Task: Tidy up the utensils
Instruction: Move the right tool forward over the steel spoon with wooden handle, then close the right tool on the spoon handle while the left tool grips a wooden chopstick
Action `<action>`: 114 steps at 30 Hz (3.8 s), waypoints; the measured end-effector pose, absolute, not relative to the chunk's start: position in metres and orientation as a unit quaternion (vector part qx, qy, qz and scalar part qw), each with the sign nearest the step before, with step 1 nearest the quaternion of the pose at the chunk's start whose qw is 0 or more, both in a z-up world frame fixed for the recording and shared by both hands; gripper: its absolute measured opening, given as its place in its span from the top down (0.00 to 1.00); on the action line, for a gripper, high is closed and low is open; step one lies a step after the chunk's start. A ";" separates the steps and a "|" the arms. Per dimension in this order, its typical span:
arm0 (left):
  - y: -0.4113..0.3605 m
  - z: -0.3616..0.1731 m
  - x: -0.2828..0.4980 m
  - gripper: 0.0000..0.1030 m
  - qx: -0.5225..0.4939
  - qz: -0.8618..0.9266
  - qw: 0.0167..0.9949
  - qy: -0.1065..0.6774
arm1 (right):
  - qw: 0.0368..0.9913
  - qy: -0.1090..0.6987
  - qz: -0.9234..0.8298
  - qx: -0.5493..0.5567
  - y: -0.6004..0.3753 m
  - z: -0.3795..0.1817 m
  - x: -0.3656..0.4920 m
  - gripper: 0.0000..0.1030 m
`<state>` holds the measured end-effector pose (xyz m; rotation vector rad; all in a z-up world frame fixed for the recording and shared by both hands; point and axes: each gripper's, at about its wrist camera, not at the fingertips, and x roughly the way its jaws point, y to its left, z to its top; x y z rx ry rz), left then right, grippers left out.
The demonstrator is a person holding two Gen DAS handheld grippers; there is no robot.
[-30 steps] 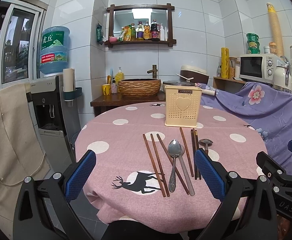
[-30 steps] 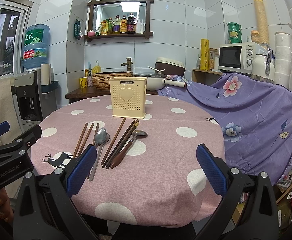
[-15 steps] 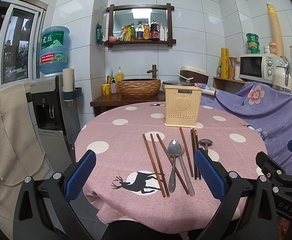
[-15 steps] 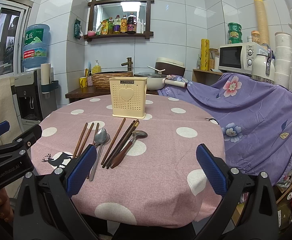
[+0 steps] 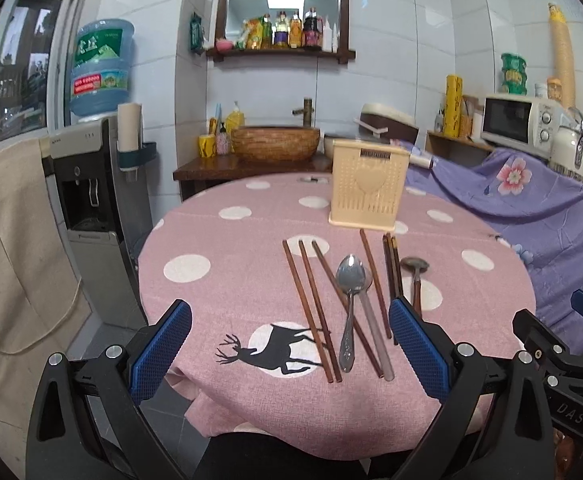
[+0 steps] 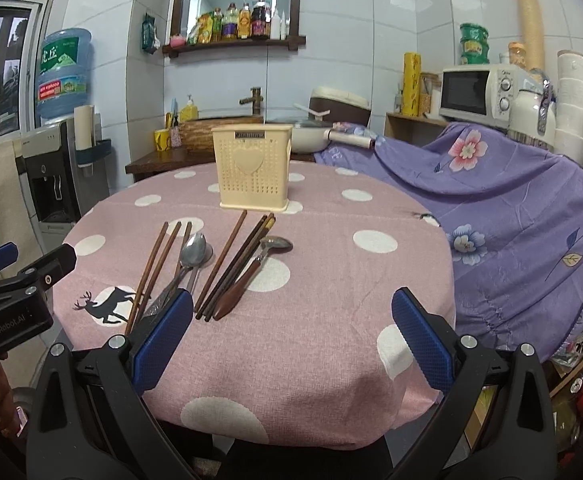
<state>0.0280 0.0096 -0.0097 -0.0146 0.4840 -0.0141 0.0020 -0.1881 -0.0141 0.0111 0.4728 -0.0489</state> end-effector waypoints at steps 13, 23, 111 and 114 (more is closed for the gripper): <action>0.034 -0.034 0.113 0.11 -0.011 -0.014 0.935 0.355 | 0.929 0.368 0.019 0.043 -0.194 -0.034 0.106 0.10; 0.035 -0.042 0.187 0.13 -0.001 -0.010 0.911 0.413 | 0.888 0.451 0.007 0.086 -0.200 -0.050 0.202 0.25; 0.007 -0.071 0.305 0.91 0.022 -0.041 0.855 0.517 | 0.835 0.531 -0.086 0.115 -0.195 -0.073 0.280 0.70; 0.005 -0.071 0.306 0.91 0.026 -0.038 0.855 0.516 | 0.839 0.527 -0.092 0.101 -0.193 -0.073 0.280 0.78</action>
